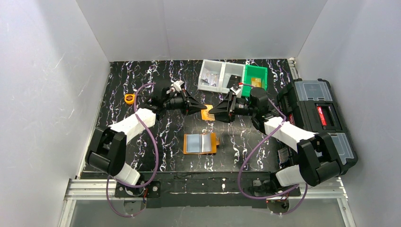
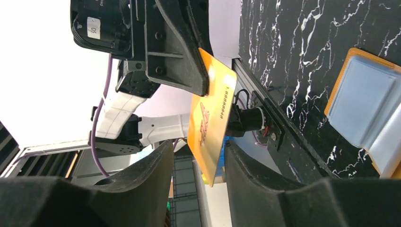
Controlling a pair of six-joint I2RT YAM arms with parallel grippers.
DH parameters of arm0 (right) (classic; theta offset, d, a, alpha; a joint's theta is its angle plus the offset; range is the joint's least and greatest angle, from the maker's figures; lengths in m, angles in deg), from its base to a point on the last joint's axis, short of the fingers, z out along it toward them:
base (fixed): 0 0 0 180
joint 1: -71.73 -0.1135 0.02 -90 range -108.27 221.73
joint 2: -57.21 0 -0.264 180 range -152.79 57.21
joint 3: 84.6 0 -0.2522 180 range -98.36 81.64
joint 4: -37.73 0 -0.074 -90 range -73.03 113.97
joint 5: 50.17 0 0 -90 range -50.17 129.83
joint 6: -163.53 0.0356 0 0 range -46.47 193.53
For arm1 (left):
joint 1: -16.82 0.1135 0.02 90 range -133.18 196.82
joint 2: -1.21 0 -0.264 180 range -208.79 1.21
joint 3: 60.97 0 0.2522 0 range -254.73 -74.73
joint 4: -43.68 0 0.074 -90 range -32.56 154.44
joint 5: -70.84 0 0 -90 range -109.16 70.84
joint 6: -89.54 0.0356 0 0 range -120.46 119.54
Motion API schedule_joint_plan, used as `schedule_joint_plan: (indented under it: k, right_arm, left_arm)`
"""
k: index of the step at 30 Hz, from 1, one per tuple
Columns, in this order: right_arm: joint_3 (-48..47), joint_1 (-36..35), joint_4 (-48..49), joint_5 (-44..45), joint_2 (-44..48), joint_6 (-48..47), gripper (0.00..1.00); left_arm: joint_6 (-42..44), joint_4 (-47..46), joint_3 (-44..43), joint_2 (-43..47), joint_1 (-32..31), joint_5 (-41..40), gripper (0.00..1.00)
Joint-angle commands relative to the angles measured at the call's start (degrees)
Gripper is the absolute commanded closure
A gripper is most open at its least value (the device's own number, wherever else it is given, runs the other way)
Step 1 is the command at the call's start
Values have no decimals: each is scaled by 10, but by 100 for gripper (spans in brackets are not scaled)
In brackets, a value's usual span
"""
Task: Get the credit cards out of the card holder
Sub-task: Remove the credit card from the card holder, then place the credit card in the storage box.
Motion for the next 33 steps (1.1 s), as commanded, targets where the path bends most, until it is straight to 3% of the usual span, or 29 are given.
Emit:
schedule_joint_plan:
  k: [1,7,12,16,17,21,25,28,33]
  right_arm:
    - [-10,-2,58,-15,8,30,51]
    - [-17,-2,61,-16,7,38,62]
    - [-27,-2,32,-9,8,20,97]
    - [-64,-2,-97,16,27,-62,99]
    - [-79,-2,-146,30,34,-96,99]
    - [-156,0,-364,127,56,-235,99]
    - [-255,9,-534,263,41,-354,99]
    - [-333,16,-637,383,0,-421,99]
    - [-439,50,-719,550,-104,-496,99]
  left_arm:
    - [-51,-92,0,2,1,17,100]
    - [-51,-108,-5,-8,1,25,100]
    - [-41,-102,-10,-11,0,49,98]
    - [22,-16,-23,4,1,45,38]
    - [54,38,-34,11,1,34,27]
    - [211,354,-113,25,3,-66,5]
    - [309,524,-188,23,4,-183,2]
    - [346,572,-202,31,4,-230,2]
    - [383,604,-202,51,3,-252,2]
